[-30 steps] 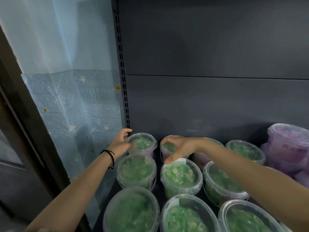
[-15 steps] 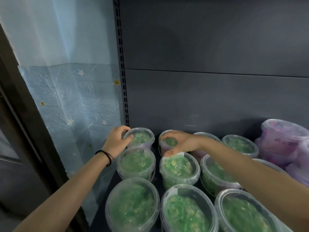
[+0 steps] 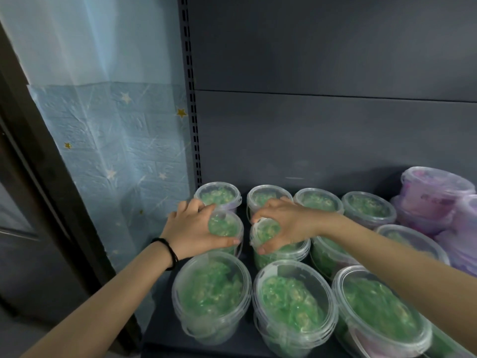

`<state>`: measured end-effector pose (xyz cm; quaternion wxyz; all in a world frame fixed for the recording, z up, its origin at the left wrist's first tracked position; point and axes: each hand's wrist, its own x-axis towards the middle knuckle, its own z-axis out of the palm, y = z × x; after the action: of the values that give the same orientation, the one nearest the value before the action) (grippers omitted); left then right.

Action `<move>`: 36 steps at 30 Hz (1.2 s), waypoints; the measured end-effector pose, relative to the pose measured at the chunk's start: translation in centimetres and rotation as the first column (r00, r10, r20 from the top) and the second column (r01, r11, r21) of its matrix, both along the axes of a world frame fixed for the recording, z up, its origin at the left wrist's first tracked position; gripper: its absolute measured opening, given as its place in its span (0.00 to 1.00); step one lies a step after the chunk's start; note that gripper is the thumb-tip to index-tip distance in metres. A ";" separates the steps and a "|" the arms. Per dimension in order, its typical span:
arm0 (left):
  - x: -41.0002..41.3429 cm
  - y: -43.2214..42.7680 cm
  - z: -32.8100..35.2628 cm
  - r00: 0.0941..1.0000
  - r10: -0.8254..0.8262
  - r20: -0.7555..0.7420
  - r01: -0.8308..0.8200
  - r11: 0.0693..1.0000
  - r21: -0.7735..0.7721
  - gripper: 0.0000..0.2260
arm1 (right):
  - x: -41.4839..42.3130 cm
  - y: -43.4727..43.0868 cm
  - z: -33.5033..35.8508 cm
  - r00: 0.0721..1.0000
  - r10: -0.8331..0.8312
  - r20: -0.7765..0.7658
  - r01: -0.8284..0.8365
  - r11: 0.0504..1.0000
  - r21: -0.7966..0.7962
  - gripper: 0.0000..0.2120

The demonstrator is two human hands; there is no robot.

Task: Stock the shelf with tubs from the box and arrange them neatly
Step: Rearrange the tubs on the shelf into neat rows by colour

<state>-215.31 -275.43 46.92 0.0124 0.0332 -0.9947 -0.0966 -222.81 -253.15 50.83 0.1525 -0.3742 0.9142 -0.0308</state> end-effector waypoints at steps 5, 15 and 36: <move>0.2 -1.9 0.5 0.987 -0.155 0.038 0.145 0.972 0.182 0.57 | 0.6 1.1 0.8 0.977 -0.208 0.046 0.206 0.978 0.038 0.46; 0.8 -7.6 0.1 0.932 -0.343 0.114 0.260 0.854 0.450 0.31 | 0.0 1.7 1.7 0.969 -0.147 0.200 0.137 0.989 0.063 0.46; 0.9 -2.8 0.0 0.993 -0.117 0.032 0.108 0.974 0.197 0.57 | 1.0 -0.1 1.1 0.989 -0.056 0.136 0.048 0.997 0.056 0.44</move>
<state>-214.40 -278.19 46.93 -0.0180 -0.0199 -0.9808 -0.1931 -221.84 -253.27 51.90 0.2240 -0.3431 0.9115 -0.0363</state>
